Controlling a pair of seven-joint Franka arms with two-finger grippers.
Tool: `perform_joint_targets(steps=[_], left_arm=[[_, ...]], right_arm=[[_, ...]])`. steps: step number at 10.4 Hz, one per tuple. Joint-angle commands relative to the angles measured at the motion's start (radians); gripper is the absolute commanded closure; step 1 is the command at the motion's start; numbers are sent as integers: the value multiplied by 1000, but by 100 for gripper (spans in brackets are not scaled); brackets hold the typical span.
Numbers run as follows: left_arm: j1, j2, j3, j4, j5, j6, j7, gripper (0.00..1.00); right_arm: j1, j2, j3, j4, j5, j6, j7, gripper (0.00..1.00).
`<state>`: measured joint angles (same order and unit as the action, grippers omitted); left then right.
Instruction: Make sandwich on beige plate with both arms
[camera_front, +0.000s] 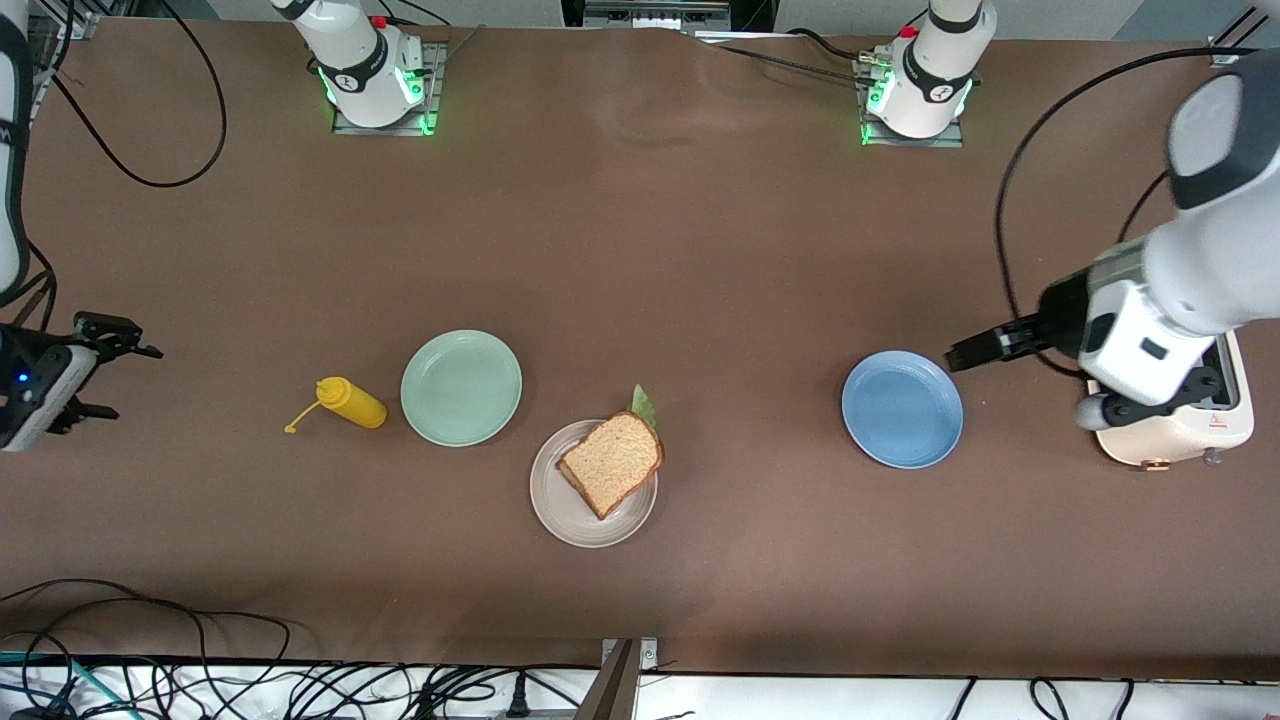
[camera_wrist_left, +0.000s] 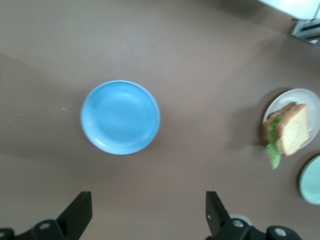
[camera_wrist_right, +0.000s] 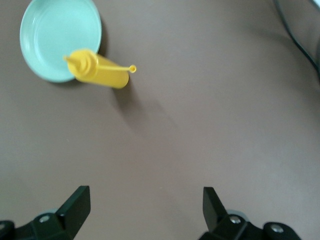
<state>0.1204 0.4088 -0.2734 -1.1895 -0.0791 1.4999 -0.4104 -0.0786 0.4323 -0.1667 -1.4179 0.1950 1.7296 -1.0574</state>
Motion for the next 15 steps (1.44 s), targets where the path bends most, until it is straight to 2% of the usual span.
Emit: perform_joint_targets(steps=[1, 3, 5, 7, 9, 12, 13, 15], left_arm=[[60, -25, -9, -36, 77, -20, 97, 0], [114, -25, -12, -48, 82, -21, 166, 0], [152, -37, -12, -87, 97, -3, 238, 5], [156, -57, -16, -129, 151, 51, 245, 4], [157, -109, -18, -227, 153, 136, 245, 3], [156, -110, -18, -229, 144, 148, 243, 0], [154, -110, -18, -228, 144, 148, 243, 0], [156, -110, -18, -226, 142, 148, 245, 0]], right_arm=[[29, -93, 28, -81, -55, -40, 424, 0], [49, -115, 99, -82, -136, -44, 673, 0], [83, -113, 108, -66, -149, -77, 784, 0], [111, -110, 108, -39, -163, -99, 856, 0], [111, -106, 108, -38, -169, -96, 870, 0], [112, -104, 108, -21, -175, -100, 872, 0], [125, -116, 107, 3, -210, -116, 872, 0], [123, -139, 101, 98, -226, -235, 870, 0]])
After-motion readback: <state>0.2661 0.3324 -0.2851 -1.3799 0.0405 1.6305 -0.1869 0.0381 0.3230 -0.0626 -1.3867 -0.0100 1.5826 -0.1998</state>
